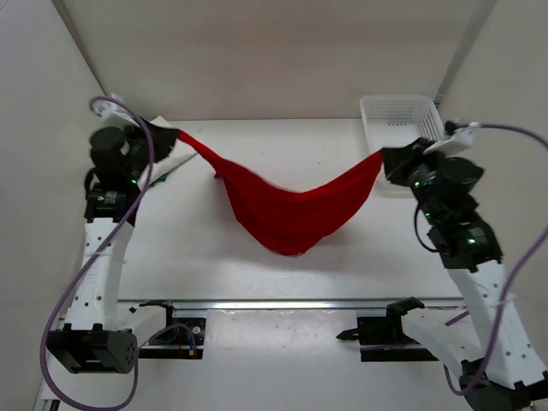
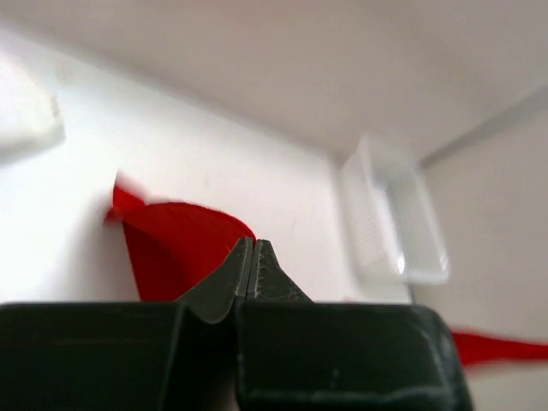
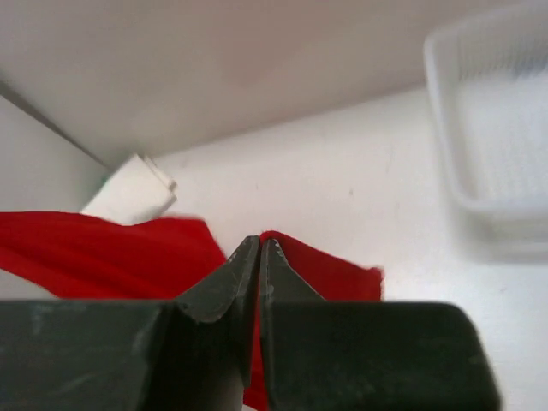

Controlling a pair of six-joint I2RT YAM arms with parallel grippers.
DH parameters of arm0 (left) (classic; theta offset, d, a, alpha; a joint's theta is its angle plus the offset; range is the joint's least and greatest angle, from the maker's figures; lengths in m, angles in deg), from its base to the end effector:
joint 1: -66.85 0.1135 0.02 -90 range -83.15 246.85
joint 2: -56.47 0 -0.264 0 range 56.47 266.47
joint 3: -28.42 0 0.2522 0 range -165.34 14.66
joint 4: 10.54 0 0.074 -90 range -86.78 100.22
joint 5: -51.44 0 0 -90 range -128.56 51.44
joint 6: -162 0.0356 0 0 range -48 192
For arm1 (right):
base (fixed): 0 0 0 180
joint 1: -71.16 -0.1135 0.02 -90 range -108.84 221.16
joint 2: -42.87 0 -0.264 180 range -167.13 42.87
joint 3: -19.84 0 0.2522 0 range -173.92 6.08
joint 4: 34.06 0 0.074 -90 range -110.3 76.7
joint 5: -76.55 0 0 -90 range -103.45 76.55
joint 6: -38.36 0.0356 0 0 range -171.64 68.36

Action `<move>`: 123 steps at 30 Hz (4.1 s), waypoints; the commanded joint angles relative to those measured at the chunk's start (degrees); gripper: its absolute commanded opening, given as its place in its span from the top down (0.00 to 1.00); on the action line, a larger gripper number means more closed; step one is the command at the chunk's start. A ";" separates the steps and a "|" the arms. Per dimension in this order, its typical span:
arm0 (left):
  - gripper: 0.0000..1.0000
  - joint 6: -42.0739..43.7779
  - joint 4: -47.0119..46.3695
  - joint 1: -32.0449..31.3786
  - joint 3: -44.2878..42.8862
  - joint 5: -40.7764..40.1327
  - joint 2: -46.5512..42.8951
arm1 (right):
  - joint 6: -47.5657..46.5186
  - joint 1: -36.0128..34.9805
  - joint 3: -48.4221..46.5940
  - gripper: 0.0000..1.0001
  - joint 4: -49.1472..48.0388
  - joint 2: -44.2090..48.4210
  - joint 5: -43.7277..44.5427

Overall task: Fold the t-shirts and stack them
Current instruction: Flatten out the tshirt

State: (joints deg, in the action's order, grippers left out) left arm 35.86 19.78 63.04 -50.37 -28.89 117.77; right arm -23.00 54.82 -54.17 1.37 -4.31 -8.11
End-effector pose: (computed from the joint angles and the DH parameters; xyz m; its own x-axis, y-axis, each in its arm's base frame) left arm 0.2392 -0.0219 0.3966 -0.3139 -0.5618 -0.7654 0.0542 0.7943 -0.6052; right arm 0.1677 0.0457 0.4046 -0.2179 0.4334 -0.8745 -0.0996 0.8814 0.4617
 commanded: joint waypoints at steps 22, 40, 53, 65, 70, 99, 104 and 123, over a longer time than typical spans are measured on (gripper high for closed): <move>1.00 0.37 0.32 6.11 -17.39 -2.90 22.69 | -15.21 10.36 -69.61 1.00 17.35 -54.67 -11.49; 1.00 -1.92 4.02 11.90 -45.84 -4.48 31.00 | -6.92 16.88 -67.93 1.00 1.18 -46.81 -17.67; 1.00 -0.32 -10.13 7.05 21.83 -18.56 -2.57 | 1.57 8.52 19.62 1.00 -9.98 -10.94 -2.80; 1.00 -1.84 -4.79 16.99 46.50 0.52 -17.60 | 16.79 2.19 44.87 1.00 8.96 25.71 -13.16; 1.00 0.10 -2.40 15.06 45.09 0.16 -19.99 | 25.32 -10.80 45.93 1.00 12.78 38.21 -5.54; 1.00 0.89 4.28 5.76 -26.11 -6.41 16.11 | -16.33 7.99 -69.30 1.00 18.93 -47.46 -7.80; 1.00 1.34 3.39 4.69 -29.51 -7.74 26.30 | -15.12 12.72 -76.14 1.00 17.28 -60.91 -10.61; 1.00 -5.60 3.31 13.48 -54.24 -4.75 35.56 | -2.26 25.39 -75.56 1.00 -2.18 -51.18 -20.21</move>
State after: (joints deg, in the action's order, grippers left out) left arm 30.54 23.34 75.08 -104.47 -32.03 154.03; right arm -24.44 79.17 -134.08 -1.58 -54.63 -30.29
